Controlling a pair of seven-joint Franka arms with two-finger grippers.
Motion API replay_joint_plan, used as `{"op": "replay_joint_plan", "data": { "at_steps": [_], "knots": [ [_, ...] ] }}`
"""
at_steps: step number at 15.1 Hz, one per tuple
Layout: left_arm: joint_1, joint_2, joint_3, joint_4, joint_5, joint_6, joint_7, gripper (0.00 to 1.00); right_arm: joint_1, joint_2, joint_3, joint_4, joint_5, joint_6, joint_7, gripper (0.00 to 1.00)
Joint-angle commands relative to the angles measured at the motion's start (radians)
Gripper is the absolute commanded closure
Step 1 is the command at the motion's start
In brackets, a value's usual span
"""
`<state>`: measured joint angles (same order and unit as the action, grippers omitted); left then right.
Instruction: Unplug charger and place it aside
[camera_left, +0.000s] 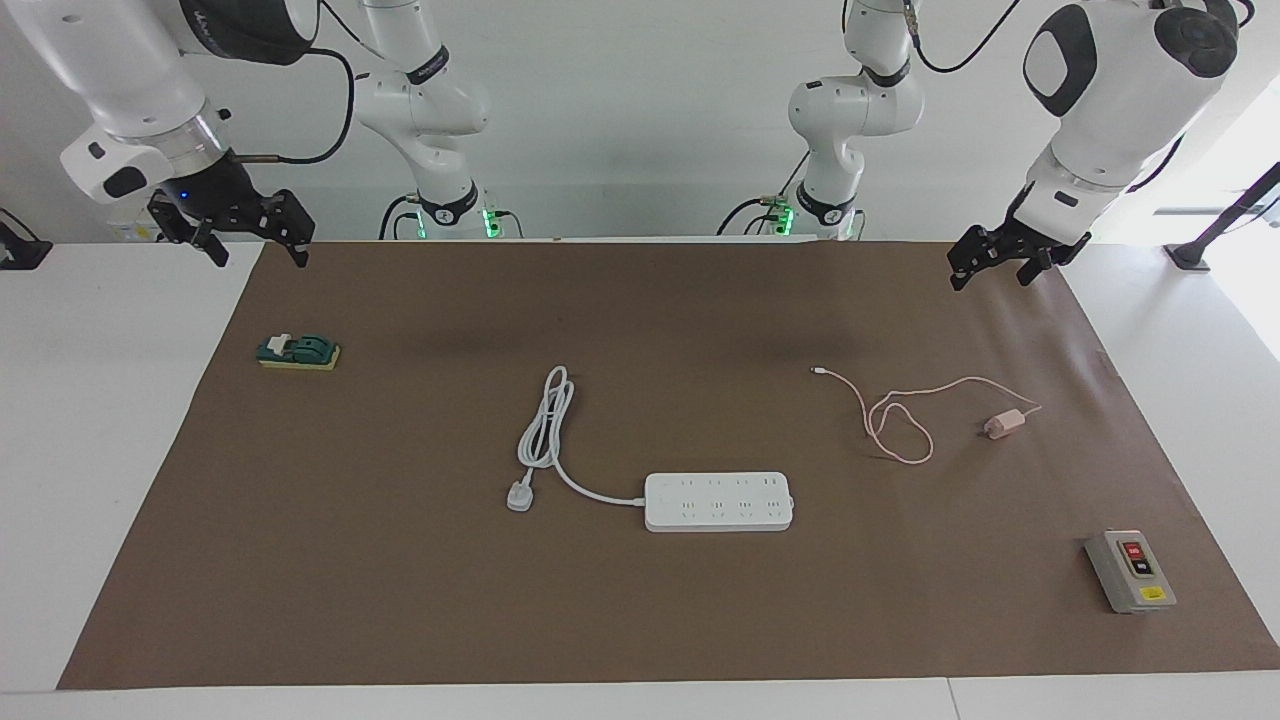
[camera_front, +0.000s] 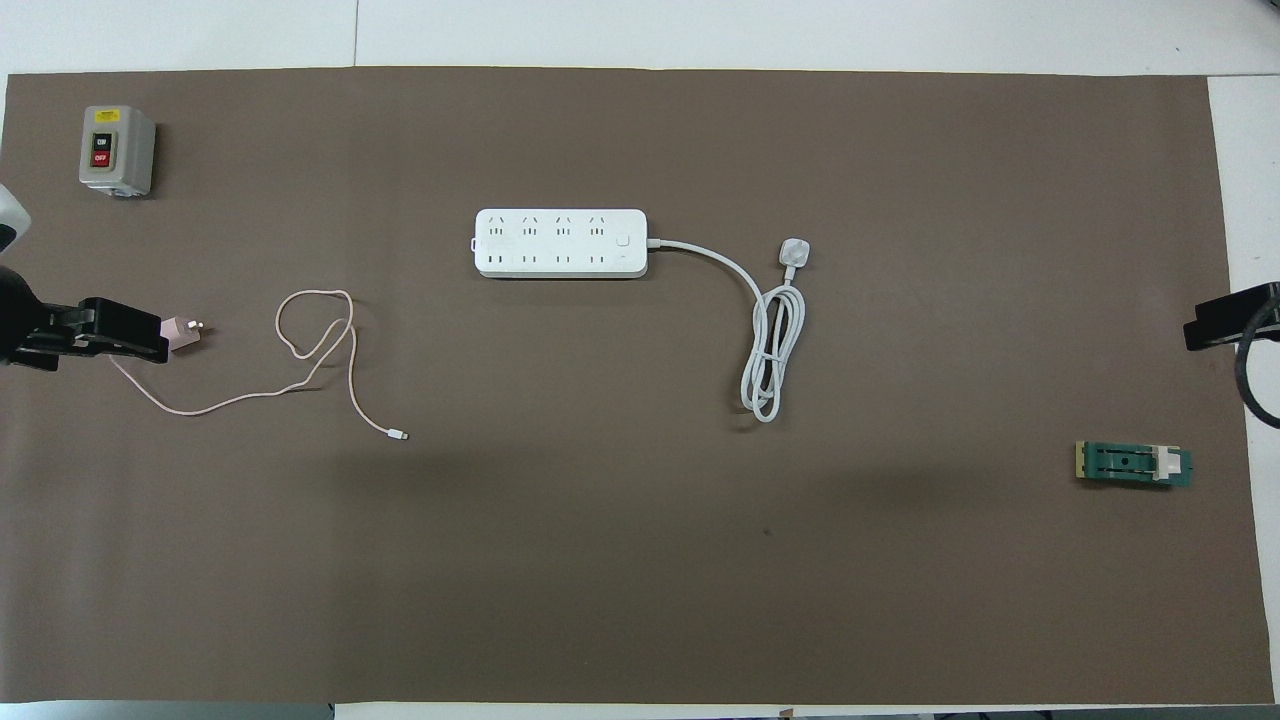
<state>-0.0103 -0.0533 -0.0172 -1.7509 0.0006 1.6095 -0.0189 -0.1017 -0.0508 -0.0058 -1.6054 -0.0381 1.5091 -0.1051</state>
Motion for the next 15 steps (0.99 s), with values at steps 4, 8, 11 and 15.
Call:
{"op": "replay_joint_plan", "data": {
  "at_steps": [4, 8, 11, 15],
  "knots": [
    [-0.022, 0.004, 0.013, -0.007, -0.007, 0.024, 0.010, 0.00, -0.024, -0.009, 0.026, -0.004, -0.006, 0.000, 0.012, 0.00],
    [-0.036, 0.015, 0.011, -0.007, -0.007, 0.023, 0.011, 0.00, -0.024, -0.011, 0.026, -0.010, -0.006, 0.000, 0.018, 0.00],
    [-0.039, 0.015, 0.011, -0.006, -0.005, 0.023, 0.014, 0.00, -0.033, -0.011, 0.024, -0.010, -0.006, 0.000, 0.013, 0.00],
    [-0.042, 0.017, 0.011, -0.006, -0.004, 0.023, 0.013, 0.00, -0.027, -0.011, 0.023, -0.010, -0.006, 0.000, 0.016, 0.00]
  ]
}}
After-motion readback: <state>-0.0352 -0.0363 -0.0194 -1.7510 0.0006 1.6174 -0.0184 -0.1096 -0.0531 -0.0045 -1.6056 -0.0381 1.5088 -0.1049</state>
